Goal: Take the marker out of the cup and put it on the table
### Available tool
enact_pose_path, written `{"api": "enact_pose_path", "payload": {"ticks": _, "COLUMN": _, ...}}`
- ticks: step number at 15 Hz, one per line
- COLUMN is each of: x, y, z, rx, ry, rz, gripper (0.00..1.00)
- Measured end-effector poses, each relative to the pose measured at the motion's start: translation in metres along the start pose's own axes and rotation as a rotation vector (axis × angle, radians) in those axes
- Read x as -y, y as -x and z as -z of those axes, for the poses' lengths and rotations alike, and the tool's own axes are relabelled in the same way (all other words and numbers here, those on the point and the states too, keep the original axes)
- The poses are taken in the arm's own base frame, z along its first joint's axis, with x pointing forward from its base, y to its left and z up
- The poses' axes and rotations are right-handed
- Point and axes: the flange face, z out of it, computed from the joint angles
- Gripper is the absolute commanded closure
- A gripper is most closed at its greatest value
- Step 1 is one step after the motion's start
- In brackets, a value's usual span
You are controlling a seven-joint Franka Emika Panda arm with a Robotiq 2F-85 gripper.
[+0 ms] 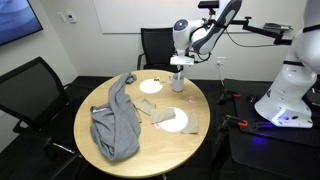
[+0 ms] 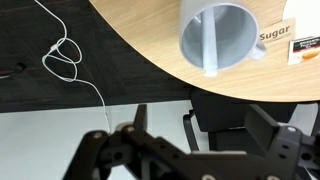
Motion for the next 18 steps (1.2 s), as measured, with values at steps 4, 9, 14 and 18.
{"api": "enact_pose_path", "payload": {"ticks": 4, "x": 0.001, "y": 0.001, "z": 0.000, "rx": 0.000, "ry": 0.002, "rz": -0.002, "gripper": 0.00}}
{"api": "enact_pose_path", "payload": {"ticks": 9, "x": 0.004, "y": 0.010, "z": -0.007, "rx": -0.014, "ry": 0.012, "rz": -0.071, "gripper": 0.11}}
{"api": "enact_pose_path", "payload": {"ticks": 14, "x": 0.015, "y": 0.019, "z": -0.019, "rx": -0.031, "ry": 0.020, "rz": -0.114, "gripper": 0.33}}
{"api": "enact_pose_path", "payload": {"ticks": 18, "x": 0.027, "y": 0.020, "z": -0.029, "rx": -0.041, "ry": 0.019, "rz": -0.108, "gripper": 0.34}}
